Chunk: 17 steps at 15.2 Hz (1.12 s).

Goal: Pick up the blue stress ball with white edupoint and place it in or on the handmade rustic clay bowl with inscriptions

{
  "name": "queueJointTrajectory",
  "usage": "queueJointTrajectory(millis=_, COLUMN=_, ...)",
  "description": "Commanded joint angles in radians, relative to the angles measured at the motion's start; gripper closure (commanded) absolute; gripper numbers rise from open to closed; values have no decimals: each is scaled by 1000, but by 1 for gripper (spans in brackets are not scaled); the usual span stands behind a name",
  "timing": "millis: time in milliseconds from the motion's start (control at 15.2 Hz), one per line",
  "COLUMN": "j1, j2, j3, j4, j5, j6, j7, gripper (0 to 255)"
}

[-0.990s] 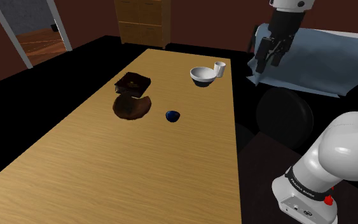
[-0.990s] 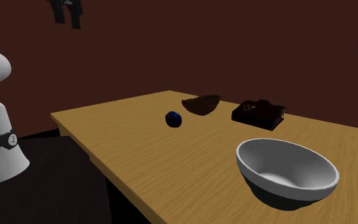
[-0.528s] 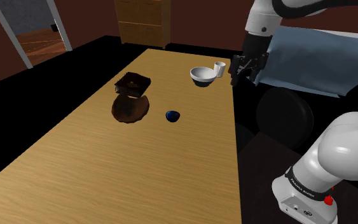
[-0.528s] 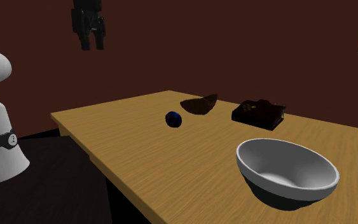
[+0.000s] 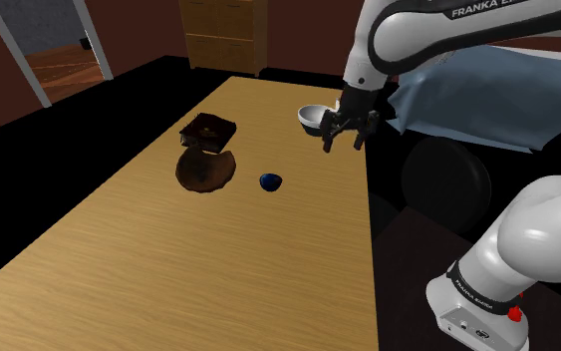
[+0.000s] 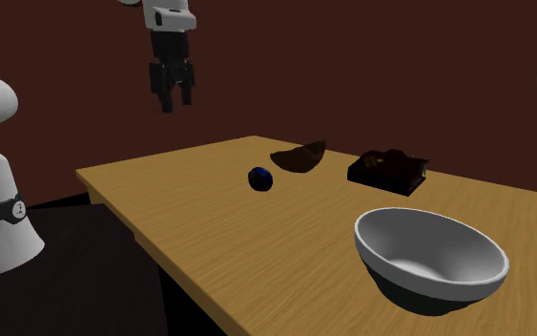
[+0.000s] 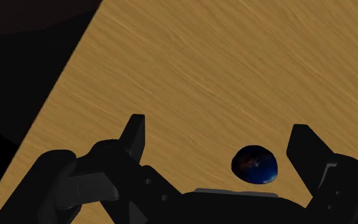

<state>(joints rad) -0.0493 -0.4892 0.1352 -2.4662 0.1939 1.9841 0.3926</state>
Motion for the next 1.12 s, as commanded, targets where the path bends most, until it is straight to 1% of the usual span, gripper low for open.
queueJointTrajectory(millis=0, j1=-2, j2=73, j3=14, j4=11, j5=22, j6=72, j7=35, gripper=0)
queueJointTrajectory(millis=264, j1=-4, j2=218, j3=34, j4=41, j5=60, j6=204, j7=95, gripper=0)
queueJointTrajectory(millis=528, j1=-3, j2=371, j3=48, j4=94, j5=92, j6=322, j7=150, gripper=0)
queueJointTrajectory(millis=792, j1=0, j2=527, j3=56, j4=168, j5=120, j6=425, j7=200, gripper=0)
queueJointTrajectory(millis=1056, j1=5, j2=683, j3=56, j4=263, j5=146, j6=509, j7=245, gripper=0)
